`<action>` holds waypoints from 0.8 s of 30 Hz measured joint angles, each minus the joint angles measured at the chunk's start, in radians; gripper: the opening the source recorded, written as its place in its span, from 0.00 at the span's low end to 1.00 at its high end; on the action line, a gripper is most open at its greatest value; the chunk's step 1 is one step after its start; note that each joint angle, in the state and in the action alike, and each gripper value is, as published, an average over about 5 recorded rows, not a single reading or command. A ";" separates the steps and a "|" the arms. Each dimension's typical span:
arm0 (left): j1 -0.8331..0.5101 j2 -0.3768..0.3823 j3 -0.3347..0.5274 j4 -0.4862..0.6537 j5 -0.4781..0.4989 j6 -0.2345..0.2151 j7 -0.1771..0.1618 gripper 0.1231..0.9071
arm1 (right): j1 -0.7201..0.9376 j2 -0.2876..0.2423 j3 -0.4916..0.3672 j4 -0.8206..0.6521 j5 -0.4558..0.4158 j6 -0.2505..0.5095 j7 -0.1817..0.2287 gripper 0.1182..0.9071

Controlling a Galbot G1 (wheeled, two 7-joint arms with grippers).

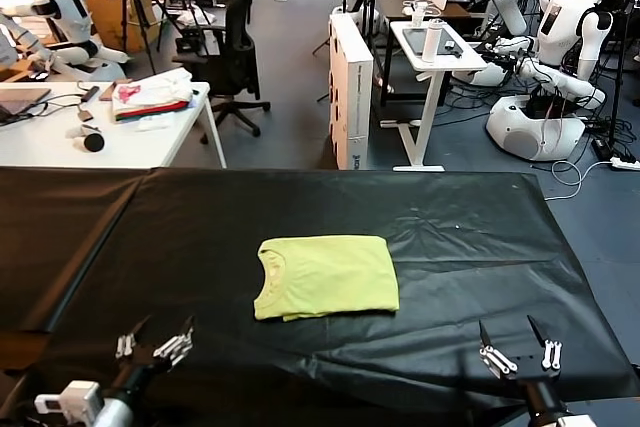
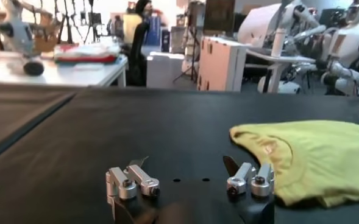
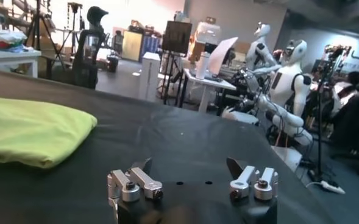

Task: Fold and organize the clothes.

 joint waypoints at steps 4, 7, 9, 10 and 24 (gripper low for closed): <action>0.026 -0.006 -0.006 -0.009 0.001 -0.004 0.005 1.00 | 0.000 0.007 -0.019 0.008 -0.002 -0.006 -0.002 1.00; 0.042 -0.001 -0.009 -0.013 0.001 -0.007 0.008 1.00 | -0.001 0.009 -0.032 0.009 -0.002 -0.011 -0.003 1.00; 0.054 0.003 -0.013 -0.017 0.001 -0.006 0.009 1.00 | 0.000 0.009 -0.039 0.009 0.000 -0.015 -0.003 1.00; 0.059 0.005 -0.016 -0.019 0.001 -0.006 0.009 1.00 | 0.001 0.010 -0.041 0.009 0.002 -0.016 -0.003 1.00; 0.084 0.010 -0.039 -0.032 -0.004 0.022 0.006 1.00 | 0.002 0.023 -0.054 0.006 -0.005 -0.015 0.004 1.00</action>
